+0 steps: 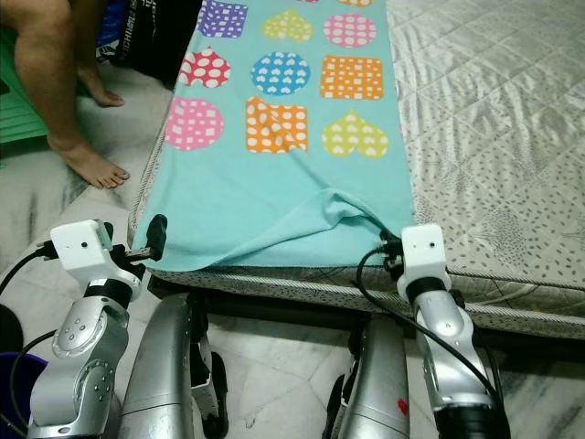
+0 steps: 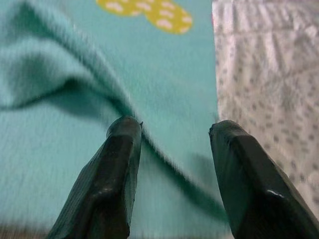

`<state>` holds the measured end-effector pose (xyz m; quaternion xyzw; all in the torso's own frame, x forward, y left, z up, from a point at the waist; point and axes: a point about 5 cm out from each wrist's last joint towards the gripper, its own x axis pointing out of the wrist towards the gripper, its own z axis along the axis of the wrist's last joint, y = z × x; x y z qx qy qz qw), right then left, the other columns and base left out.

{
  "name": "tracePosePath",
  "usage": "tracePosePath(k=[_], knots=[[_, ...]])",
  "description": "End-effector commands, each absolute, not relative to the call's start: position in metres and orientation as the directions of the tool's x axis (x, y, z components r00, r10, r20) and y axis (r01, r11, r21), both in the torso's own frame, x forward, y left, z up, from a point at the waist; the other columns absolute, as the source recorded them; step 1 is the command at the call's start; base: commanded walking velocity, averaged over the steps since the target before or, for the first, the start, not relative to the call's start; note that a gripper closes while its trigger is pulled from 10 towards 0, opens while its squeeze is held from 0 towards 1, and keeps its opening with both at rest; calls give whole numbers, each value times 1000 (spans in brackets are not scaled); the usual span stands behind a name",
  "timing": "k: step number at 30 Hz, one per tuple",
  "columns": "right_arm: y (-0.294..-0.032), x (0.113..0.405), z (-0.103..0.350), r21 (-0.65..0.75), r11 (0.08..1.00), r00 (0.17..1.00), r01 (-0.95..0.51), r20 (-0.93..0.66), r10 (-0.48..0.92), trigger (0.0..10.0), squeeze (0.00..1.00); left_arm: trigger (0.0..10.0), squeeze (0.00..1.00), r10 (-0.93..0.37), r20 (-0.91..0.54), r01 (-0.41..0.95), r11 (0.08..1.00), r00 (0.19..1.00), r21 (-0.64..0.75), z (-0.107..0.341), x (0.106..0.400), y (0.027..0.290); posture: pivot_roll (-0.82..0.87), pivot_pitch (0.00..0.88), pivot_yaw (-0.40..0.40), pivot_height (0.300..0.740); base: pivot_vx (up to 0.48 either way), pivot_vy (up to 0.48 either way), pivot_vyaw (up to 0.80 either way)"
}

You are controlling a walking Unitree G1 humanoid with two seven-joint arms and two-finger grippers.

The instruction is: Clean up the room

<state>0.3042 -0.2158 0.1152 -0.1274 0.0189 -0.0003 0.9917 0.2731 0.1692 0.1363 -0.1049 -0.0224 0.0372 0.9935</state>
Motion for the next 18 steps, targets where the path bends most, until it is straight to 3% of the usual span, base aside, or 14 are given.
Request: tracePosePath(k=[1,18], knots=[[-214,303,107,-261,965,998,-10,-62,-7,10000,0,10000,0,83,29,-75,975,996,-208,134,272,170,112,266,2,518,0,0,0],[-224,308,100,-400,916,999,-23,-50,4,10000,0,10000,0,84,31,-76,976,996,-205,136,272,171,112,275,9,518,0,0,0]])
